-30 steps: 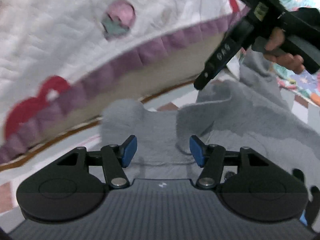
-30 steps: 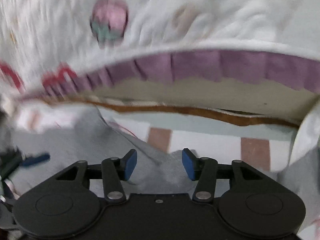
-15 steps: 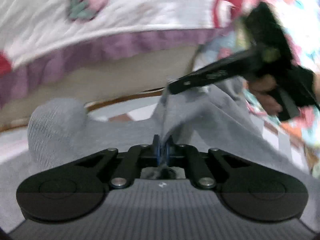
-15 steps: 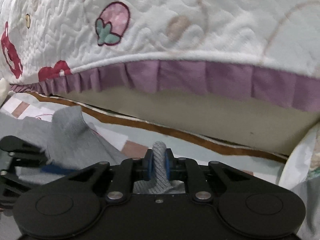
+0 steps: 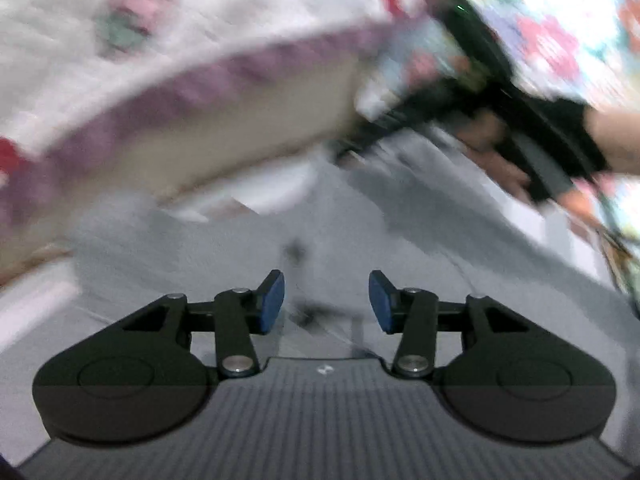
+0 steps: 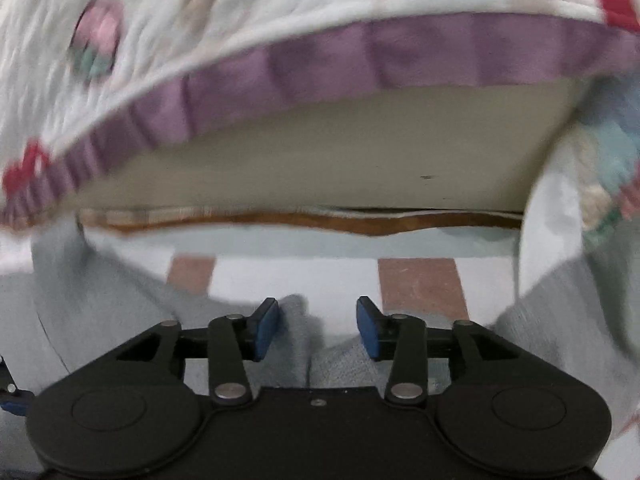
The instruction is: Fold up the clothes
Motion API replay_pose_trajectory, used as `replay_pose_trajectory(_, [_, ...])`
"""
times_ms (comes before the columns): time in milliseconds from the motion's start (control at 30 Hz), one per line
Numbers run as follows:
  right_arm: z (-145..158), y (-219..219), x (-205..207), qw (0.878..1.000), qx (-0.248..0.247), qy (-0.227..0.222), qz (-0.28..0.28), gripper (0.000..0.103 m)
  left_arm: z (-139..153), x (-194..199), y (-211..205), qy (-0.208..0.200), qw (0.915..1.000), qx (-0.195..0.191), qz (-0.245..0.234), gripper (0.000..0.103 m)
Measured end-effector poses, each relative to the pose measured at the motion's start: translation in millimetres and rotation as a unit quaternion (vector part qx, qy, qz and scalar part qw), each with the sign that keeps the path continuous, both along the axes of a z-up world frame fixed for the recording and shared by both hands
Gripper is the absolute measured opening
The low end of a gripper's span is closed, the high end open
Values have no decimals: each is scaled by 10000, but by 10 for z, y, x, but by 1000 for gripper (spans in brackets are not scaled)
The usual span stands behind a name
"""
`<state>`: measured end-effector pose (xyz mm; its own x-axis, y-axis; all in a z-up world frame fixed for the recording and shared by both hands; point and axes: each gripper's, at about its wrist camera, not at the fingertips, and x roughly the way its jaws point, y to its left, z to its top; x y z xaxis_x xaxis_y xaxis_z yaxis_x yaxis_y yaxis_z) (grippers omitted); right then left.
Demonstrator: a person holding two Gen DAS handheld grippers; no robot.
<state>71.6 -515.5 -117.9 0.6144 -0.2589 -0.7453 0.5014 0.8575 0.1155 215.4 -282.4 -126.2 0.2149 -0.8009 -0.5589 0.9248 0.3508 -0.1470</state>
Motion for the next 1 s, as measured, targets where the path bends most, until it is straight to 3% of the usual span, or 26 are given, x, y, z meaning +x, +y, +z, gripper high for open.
replay_pose_trajectory(100, [122,-11,1,9988,362,-314,-49,49,85,383,143,22,9956,-131,928,56])
replay_pose_trajectory(233, [171,13,129,9868,1406,-711,383,49,-41,798,314,632,9822,-161,1759,57])
replay_pose_trajectory(267, [145,27,197,9811,1740,-699,484,48,-108,861,329,711,9783,-98,1946,57])
replay_pose_trajectory(367, [-6,166,365,9755,2059,-443,629,48,-219,916,406,957,9700,8,2236,55])
replay_pose_trajectory(400, [-59,216,419,9739,2140,-351,672,48,-243,919,435,1049,9686,20,2253,51])
replay_pose_trajectory(433, [-105,263,464,9742,2128,-247,716,49,-263,928,440,1100,9681,85,2250,35])
replay_pose_trajectory(500, [-200,335,523,9750,2086,-94,758,50,-302,898,482,1080,9687,272,2221,21])
replay_pose_trajectory(600, [-333,403,561,9744,2126,-52,729,56,-356,888,524,1126,9682,379,2201,14])
replay_pose_trajectory(667, [-338,445,569,9759,2045,-189,733,60,-385,927,550,1332,9641,365,2269,14])
replay_pose_trajectory(700, [-328,470,574,9773,1958,-256,771,57,-399,944,567,1436,9619,337,2304,14])
replay_pose_trajectory(733, [-311,511,583,9782,1841,-332,900,49,-403,951,581,1504,9604,312,2323,14])
replay_pose_trajectory(767, [-291,582,595,9786,1682,-387,1118,13,-397,953,606,1547,9596,294,2332,14])
replay_pose_trajectory(800, [-242,670,595,9801,1408,-456,1323,5,-386,953,629,1586,9590,276,2333,14])
replay_pose_trajectory(867, [-93,865,548,9789,759,-724,1752,5,-358,973,683,1730,9567,136,2335,15])
replay_pose_trajectory(1000, [216,1440,334,9529,-314,-1144,2791,5,-280,1033,865,2024,9471,-275,2474,15])
